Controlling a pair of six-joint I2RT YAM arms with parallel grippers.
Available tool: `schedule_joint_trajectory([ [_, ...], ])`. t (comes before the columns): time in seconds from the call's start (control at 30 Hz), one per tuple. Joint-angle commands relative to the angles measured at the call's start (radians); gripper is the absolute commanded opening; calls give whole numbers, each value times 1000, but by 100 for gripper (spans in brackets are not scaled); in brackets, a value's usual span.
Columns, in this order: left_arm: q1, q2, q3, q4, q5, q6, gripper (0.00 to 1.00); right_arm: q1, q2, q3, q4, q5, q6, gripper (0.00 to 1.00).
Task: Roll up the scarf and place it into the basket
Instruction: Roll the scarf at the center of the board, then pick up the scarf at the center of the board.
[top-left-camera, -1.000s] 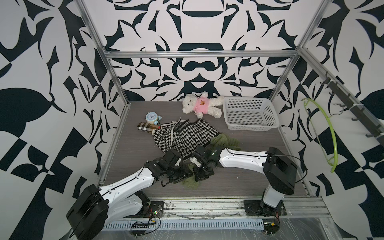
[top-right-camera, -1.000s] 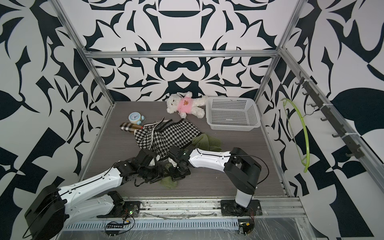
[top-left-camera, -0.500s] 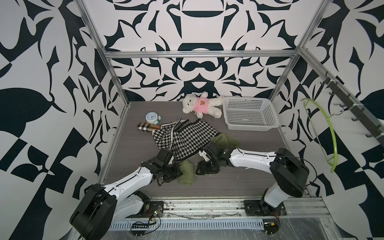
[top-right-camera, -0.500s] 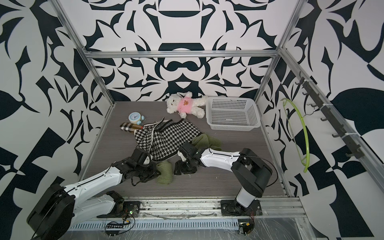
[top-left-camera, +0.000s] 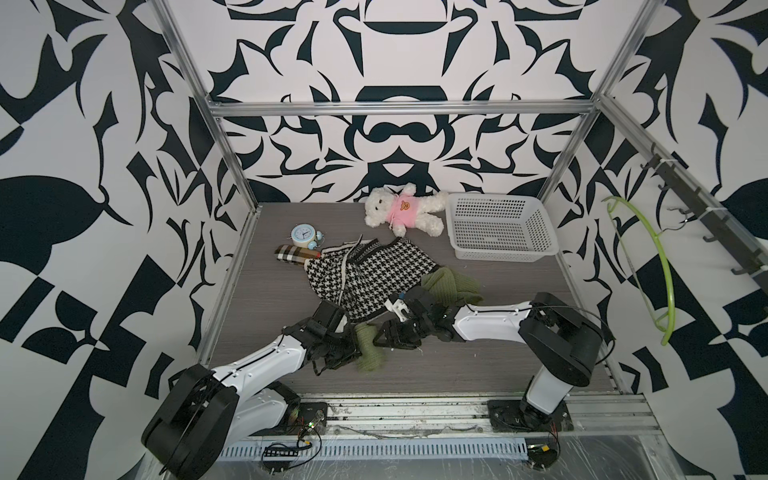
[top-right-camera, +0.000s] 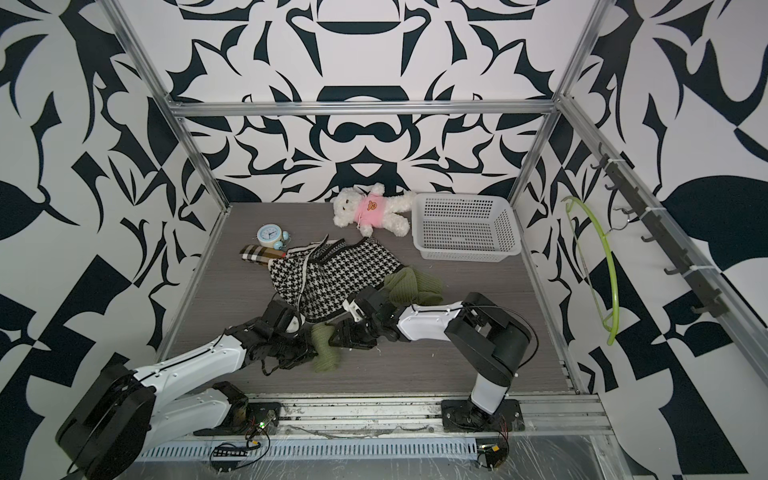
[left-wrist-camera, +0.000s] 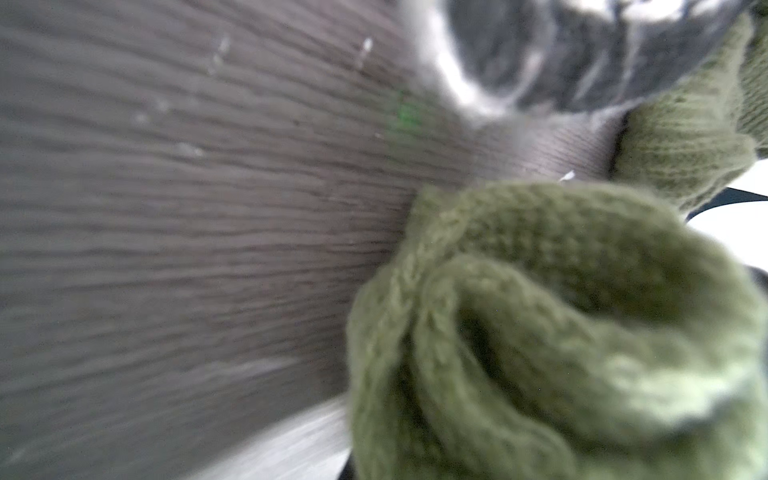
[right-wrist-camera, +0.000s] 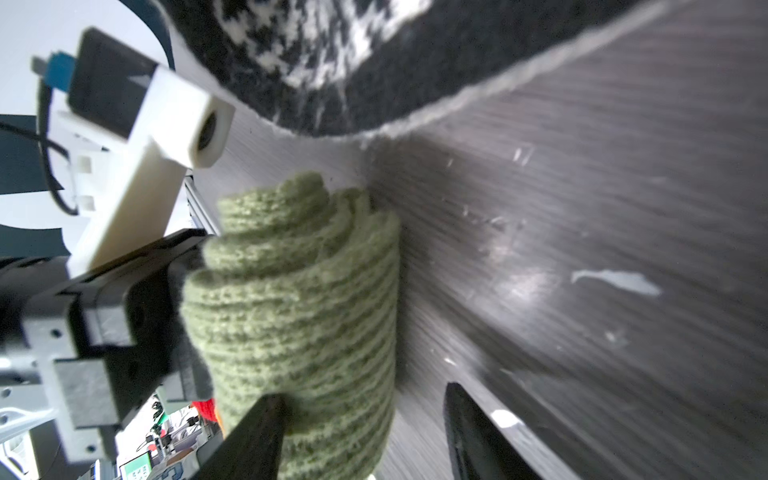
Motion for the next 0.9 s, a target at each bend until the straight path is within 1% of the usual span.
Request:
schedule_joint_trajectory([
  [0.0,0,31,-22,-15,0,19,0,6,-80,6,-32,-6,-20,63],
  [0.07,0,37,-23,-8,2,15,0,8,-121,31,-110,-3,-64,64],
  [0.17,-1,47,-13,-2,3,18,0,10,-128,74,-195,-25,-118,64],
  [0.37,0,60,-1,3,7,19,0,36,-49,111,-196,-67,-133,64],
  [0.6,-1,58,3,-2,5,18,0,85,80,147,-160,-43,-122,64],
  [0.7,0,67,5,6,8,19,0,106,127,184,-157,-29,-123,62],
  [0.73,-1,70,8,10,9,20,0,116,142,204,-159,-25,-125,59],
  [0.77,0,74,11,12,11,19,0,125,156,222,-164,-23,-125,53],
  [0.8,0,77,15,12,12,20,0,132,167,231,-166,-20,-122,39],
  [0.87,0,80,21,11,13,23,0,135,181,234,-155,-19,-107,5],
])
